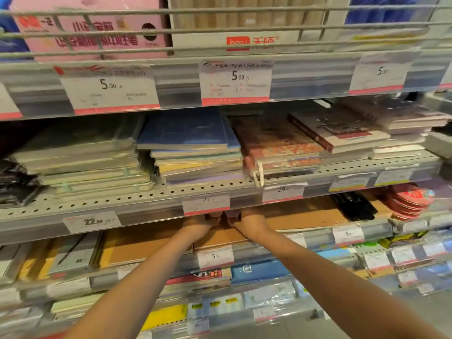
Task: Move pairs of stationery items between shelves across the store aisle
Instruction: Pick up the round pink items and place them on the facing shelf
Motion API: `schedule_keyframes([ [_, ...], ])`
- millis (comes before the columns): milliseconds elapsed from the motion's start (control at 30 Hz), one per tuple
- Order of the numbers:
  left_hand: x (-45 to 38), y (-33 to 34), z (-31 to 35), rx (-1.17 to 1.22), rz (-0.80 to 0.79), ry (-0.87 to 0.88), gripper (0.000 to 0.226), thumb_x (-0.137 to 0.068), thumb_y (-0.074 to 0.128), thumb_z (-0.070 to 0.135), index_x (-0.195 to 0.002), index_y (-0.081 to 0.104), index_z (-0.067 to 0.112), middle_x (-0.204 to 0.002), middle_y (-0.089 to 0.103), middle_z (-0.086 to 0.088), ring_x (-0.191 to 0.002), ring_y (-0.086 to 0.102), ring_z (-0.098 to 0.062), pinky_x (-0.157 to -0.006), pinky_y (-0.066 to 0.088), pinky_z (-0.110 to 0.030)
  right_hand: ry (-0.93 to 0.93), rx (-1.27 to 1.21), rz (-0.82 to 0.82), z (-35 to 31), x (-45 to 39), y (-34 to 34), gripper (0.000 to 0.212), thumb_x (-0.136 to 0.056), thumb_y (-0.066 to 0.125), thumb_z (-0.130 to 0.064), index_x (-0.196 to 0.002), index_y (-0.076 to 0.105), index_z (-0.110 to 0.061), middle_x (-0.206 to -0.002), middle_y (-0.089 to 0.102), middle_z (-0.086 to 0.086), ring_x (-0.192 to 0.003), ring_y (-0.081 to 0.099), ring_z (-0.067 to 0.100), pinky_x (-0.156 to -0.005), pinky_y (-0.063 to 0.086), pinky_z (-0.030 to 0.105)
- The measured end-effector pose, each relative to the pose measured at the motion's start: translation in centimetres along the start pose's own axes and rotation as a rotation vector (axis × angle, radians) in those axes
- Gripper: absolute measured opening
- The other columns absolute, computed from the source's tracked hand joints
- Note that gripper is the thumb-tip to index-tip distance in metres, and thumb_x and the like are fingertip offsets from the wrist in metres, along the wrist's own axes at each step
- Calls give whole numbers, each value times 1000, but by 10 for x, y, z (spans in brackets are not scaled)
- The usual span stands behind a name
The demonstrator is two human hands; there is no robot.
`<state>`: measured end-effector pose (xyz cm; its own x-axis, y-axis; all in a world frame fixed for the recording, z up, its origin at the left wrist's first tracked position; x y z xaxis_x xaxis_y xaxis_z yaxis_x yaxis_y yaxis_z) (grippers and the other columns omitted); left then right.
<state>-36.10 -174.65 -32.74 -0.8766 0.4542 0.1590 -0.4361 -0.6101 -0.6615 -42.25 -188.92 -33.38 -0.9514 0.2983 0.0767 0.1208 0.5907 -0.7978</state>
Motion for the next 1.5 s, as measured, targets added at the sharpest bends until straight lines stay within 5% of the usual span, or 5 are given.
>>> schedule_keyframes([
  [333,54,-13,-7,214,162,0,31,-77,67,4,-101,57,22,-89,60,12,-82,55,1,-67,42,-10,-225,-189,-36,-16,34,-11,22,-82,65,-21,-103,63,-19,-96,69,2,-90,64,19,-82,52,32],
  [700,163,-71,-48,240,325,-26,33,-68,73,9,-94,53,5,-86,64,-8,-79,62,-17,-72,50,-33,-492,-320,-306,-82,81,17,35,-76,72,-21,-104,55,-35,-109,59,-11,-100,54,7,-83,44,17],
  [967,257,-139,-103,300,534,-109,34,-67,77,3,-89,51,10,-80,64,4,-68,57,1,-63,45,-14,-737,-332,-429,-189,122,65,36,-77,71,-18,-107,56,-31,-107,58,-12,-99,53,6,-78,38,10],
  [1333,429,-283,-210,293,829,-181,33,-63,78,10,-82,54,22,-80,64,-2,-76,59,-12,-67,49,-16,-938,-421,-472,-385,206,175,35,-77,72,-19,-104,55,-34,-104,58,-19,-98,56,7,-85,44,20],
  [1500,488,-350,-256,297,956,-217,36,-52,77,23,-82,57,14,-83,69,-15,-75,61,-15,-68,49,-26,-967,-497,-482,-467,234,215,34,-76,73,-16,-105,58,-26,-101,59,-16,-95,55,6,-75,39,2],
])
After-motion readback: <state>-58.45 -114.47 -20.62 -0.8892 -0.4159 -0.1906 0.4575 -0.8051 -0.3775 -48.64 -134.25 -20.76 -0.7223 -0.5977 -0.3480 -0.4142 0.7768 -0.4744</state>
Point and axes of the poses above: each hand's wrist, its own x-axis away from the middle knuckle, its own y-axis out of the palm, z = x × y, the point moved 1 cm from there along -x, towards the middle knuckle
